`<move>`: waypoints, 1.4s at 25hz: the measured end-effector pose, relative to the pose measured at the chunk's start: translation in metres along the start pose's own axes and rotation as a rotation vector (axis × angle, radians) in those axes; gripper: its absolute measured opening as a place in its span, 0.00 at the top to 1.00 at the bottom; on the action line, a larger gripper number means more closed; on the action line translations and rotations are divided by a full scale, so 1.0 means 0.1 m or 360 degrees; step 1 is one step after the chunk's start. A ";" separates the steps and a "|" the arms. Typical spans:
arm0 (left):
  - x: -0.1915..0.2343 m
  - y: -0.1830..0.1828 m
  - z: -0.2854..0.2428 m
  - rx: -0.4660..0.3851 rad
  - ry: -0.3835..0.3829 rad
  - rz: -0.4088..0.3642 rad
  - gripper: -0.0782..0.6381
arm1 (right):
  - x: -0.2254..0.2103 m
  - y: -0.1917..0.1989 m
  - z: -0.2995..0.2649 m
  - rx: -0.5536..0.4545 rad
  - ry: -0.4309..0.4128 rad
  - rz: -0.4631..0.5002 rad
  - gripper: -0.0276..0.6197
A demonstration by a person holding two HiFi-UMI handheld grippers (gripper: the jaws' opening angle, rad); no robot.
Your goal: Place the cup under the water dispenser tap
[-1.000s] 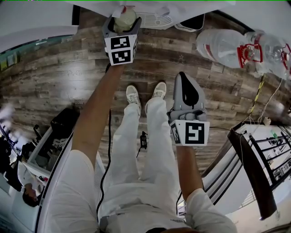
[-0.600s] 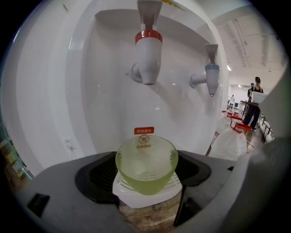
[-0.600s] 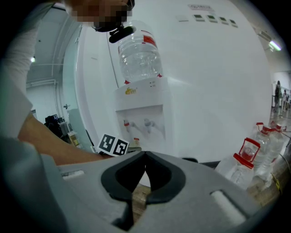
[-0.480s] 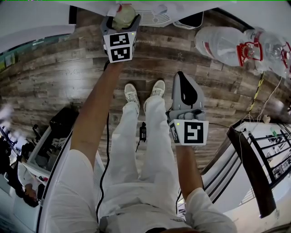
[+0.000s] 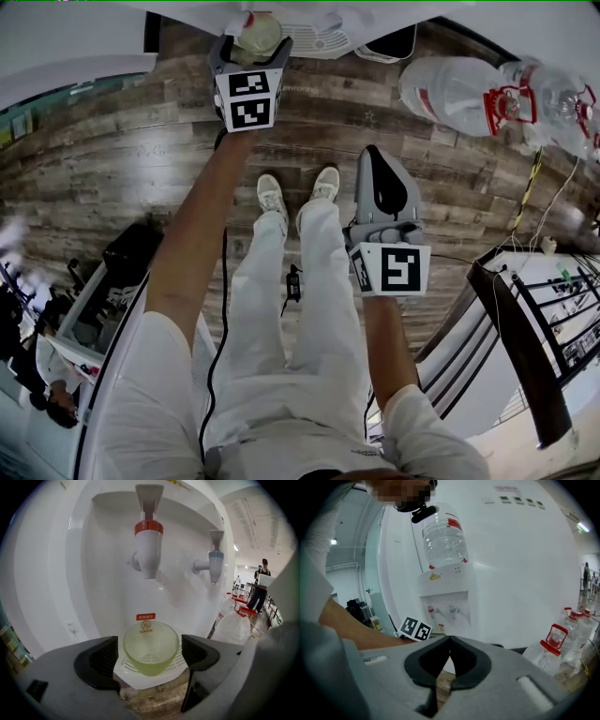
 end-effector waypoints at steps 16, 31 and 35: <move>-0.32 -0.38 0.52 -0.0093 0.0048 0.0094 0.31 | 0.02 -0.33 0.35 -0.0052 0.0004 0.0002 0.96; -0.73 -1.01 1.48 -0.0193 0.0059 -0.0023 0.45 | 0.23 -0.85 0.80 -0.0128 -0.0009 -0.0052 0.96; -0.89 -1.22 1.81 -0.0228 0.0071 -0.0063 0.50 | 0.29 -1.07 0.94 -0.0162 -0.0019 -0.0052 0.96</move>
Point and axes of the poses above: the fingertips, and each gripper's own axes: z backward along the fingers, x to its left, y out of its underside, the point moved 1 cm from there along z, backward along the fingers, and after that the axes turned 14 degrees about y, right-handed, at the moved point
